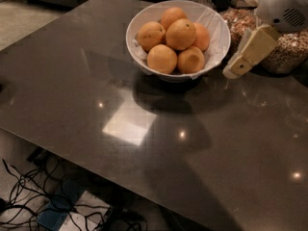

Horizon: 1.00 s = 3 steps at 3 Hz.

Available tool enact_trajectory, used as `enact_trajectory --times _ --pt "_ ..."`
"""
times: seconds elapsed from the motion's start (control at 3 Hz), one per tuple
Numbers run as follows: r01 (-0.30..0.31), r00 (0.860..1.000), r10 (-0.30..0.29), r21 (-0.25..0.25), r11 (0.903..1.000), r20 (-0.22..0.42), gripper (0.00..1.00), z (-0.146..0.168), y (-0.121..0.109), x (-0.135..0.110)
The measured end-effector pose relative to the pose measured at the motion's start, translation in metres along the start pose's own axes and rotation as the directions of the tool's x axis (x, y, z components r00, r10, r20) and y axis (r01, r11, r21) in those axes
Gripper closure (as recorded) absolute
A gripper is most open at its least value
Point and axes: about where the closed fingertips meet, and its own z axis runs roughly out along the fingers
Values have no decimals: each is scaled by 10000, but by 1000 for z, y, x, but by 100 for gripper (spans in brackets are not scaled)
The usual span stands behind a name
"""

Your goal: Pick orange from white bowl

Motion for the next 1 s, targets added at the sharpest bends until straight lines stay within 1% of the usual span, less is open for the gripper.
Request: enact_trajectory --times 0.33,0.67,1.0 --pt "-805 9876 721 556 9952 1392 0 25 -25 -14" --pt "-1380 9671 1152 871 9866 2267 0 47 -45 -22" --pt "-1740 9516 1420 970 9800 2725 0 65 -57 -26"
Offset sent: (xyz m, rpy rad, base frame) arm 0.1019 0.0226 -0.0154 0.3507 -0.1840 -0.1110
